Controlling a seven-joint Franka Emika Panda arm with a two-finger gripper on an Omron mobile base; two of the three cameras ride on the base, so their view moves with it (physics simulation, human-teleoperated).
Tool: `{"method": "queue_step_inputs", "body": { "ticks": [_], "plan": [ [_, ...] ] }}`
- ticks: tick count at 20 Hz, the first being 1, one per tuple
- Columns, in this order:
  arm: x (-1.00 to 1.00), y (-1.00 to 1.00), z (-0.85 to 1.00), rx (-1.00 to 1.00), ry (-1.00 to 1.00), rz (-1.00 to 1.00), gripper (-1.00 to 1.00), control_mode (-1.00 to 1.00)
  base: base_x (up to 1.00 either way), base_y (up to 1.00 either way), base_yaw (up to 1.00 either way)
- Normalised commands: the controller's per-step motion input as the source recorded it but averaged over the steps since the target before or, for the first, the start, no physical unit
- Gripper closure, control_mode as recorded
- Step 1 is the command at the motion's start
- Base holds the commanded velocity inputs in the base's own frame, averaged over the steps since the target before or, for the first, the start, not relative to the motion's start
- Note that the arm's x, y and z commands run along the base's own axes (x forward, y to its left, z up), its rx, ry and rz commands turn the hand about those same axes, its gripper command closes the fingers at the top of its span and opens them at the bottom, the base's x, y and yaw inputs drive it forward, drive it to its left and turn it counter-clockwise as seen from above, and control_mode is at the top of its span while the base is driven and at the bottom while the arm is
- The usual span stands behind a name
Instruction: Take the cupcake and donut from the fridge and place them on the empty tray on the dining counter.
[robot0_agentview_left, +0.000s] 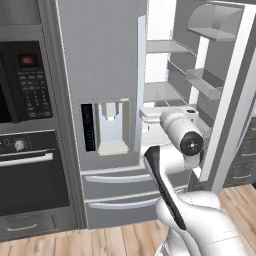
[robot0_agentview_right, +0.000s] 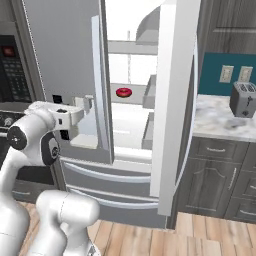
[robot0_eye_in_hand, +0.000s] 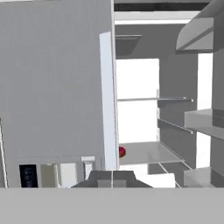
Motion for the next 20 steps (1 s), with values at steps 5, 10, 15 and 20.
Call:
{"method": "queue_step_inputs", "body": {
  "ticks": [5,10,15,20],
  "plan": [
    [0.84,-0.17,-0.08,-0.01,0.0,0.0,-1.0,-1.0,0.0,0.0,0.0],
    [0.65,-0.17,-0.06,0.03,0.0,0.05,-1.0,-1.0,0.0,0.0,0.0],
    [0.66,0.0,-0.03,0.0,0.0,0.03,-1.0,-1.0,0.0,0.0,0.0],
    [0.62,0.1,0.0,-0.01,0.0,0.0,-1.0,-1.0,0.0,0.0,0.0]
  ]
}}
